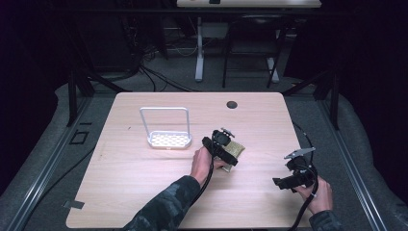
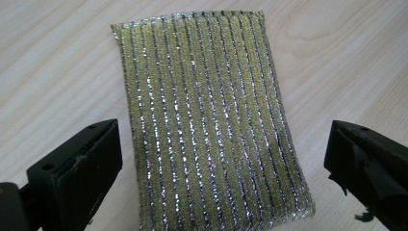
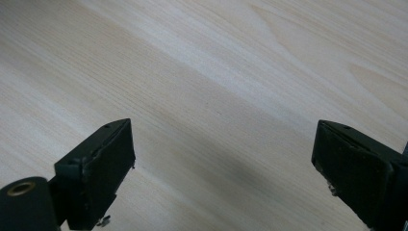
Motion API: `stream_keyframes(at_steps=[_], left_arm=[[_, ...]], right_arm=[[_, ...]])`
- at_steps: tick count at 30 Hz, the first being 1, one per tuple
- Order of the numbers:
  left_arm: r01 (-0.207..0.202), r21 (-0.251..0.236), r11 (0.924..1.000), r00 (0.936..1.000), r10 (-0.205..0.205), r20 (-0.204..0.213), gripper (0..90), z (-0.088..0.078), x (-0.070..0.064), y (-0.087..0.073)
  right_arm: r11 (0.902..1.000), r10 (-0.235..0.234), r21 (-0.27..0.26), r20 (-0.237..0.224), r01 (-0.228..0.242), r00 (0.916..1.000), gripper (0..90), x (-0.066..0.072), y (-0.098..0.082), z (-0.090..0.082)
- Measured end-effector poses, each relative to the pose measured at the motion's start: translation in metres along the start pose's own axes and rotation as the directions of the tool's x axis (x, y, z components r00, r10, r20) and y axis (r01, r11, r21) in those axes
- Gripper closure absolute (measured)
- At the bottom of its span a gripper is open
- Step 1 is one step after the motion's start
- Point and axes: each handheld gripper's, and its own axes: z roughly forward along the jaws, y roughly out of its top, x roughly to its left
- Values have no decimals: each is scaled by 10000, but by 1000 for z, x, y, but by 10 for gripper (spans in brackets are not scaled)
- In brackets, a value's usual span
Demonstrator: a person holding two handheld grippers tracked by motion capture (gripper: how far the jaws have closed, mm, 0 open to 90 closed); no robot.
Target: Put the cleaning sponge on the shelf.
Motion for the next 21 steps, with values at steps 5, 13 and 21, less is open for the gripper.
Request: stream_keyframes(at_steps=[5, 13, 21], left_arm=[[-39, 171, 9998, 9999, 42, -152, 1, 7, -4, 0], [-50, 260, 9996, 9994, 59, -334, 83, 9, -5, 0], [8, 549, 9985, 9989, 18, -467, 59, 17, -7, -3]], right_arm=[[10000, -49, -6, 14, 49, 10000, 78, 0, 0, 1], [10000, -42, 48, -47, 42, 10000, 92, 0, 0, 0], [10000, -52, -4, -38, 52, 10000, 93, 0, 0, 1]])
